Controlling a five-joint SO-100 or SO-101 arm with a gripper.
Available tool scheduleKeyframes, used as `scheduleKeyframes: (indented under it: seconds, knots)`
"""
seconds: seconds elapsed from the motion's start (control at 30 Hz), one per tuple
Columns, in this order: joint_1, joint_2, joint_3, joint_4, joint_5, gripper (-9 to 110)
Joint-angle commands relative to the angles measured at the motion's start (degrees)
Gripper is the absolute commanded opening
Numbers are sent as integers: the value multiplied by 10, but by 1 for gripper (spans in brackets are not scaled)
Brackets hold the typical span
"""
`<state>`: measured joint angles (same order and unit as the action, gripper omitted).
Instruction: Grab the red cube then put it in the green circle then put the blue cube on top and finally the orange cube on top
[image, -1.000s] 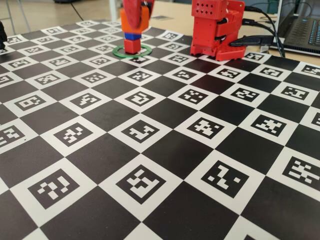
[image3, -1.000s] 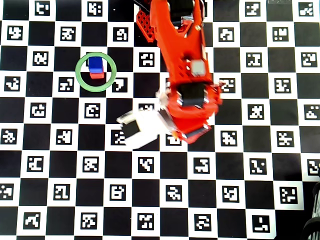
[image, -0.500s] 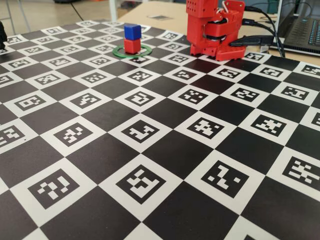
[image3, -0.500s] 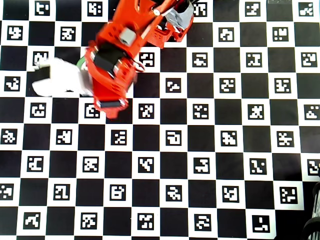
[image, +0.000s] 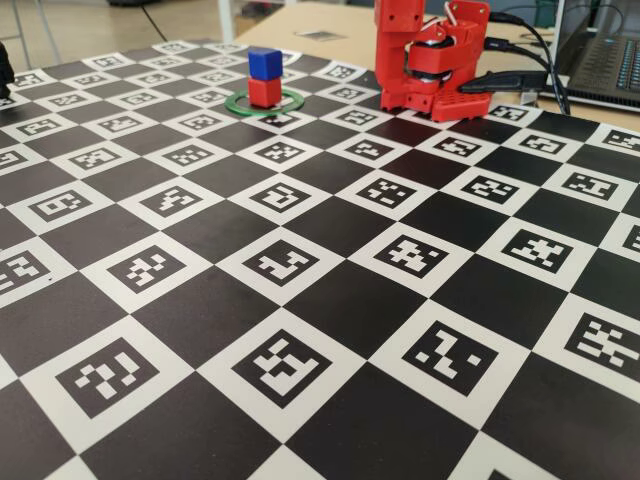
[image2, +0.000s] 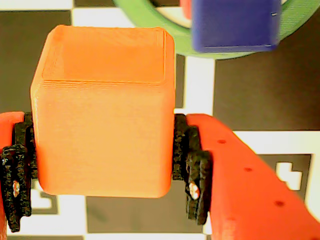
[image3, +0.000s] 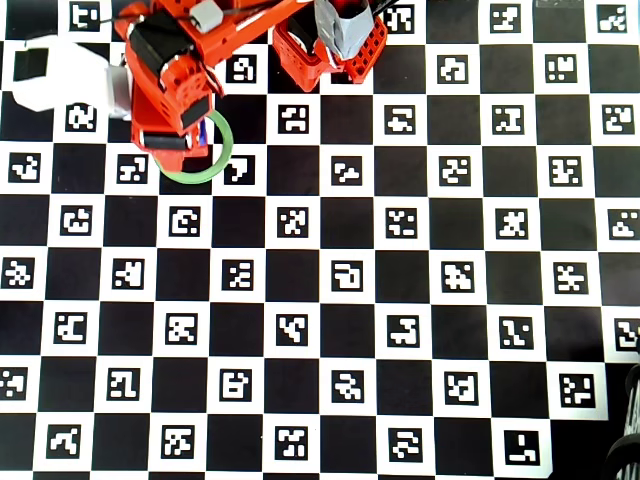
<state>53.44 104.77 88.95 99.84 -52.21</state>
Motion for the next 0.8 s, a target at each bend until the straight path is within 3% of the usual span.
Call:
scheduleKeyframes:
  seconds: [0.0,0.77]
  knots:
    - [11,79,16,45,-22,10]
    - [52,141,195,-47,-71,10]
